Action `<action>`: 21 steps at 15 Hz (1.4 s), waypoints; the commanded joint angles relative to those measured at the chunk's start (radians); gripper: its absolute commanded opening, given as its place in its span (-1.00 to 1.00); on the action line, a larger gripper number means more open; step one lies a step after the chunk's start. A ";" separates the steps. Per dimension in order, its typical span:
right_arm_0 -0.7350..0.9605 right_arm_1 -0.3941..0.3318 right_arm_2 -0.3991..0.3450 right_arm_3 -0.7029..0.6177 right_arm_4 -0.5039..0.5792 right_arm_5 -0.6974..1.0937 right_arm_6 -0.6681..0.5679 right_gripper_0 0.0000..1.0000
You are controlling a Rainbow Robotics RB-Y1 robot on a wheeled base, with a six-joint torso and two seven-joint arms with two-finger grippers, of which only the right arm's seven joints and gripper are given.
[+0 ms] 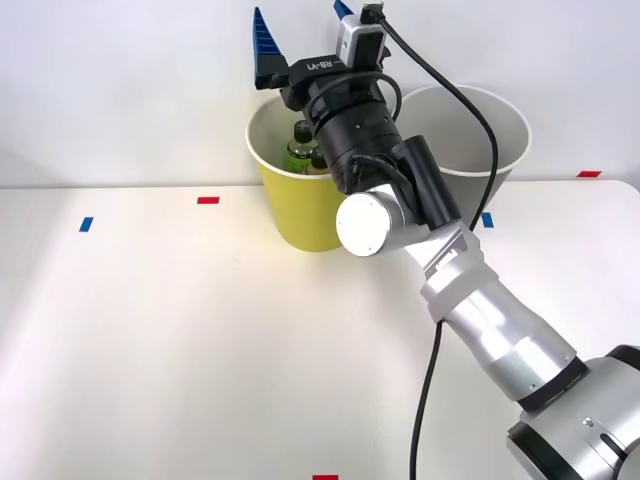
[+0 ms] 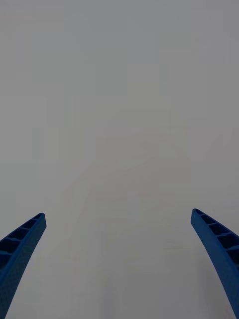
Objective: Put cans in the gray bin, plastic bottles in the light green bin
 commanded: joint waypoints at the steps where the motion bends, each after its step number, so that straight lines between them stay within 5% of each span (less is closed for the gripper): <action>1: 0.079 -0.043 0.002 -0.146 0.000 0.056 -0.004 1.00; 6: 0.314 -0.140 -0.024 -0.494 -0.016 0.159 -0.007 1.00; 13: 0.928 -0.346 -0.105 -1.019 -0.048 0.251 -0.030 1.00; 16: 1.178 -0.402 -0.105 -1.111 -0.048 0.129 -0.027 1.00; 21: 1.439 -0.396 -0.136 -1.114 -0.040 0.033 -0.022 1.00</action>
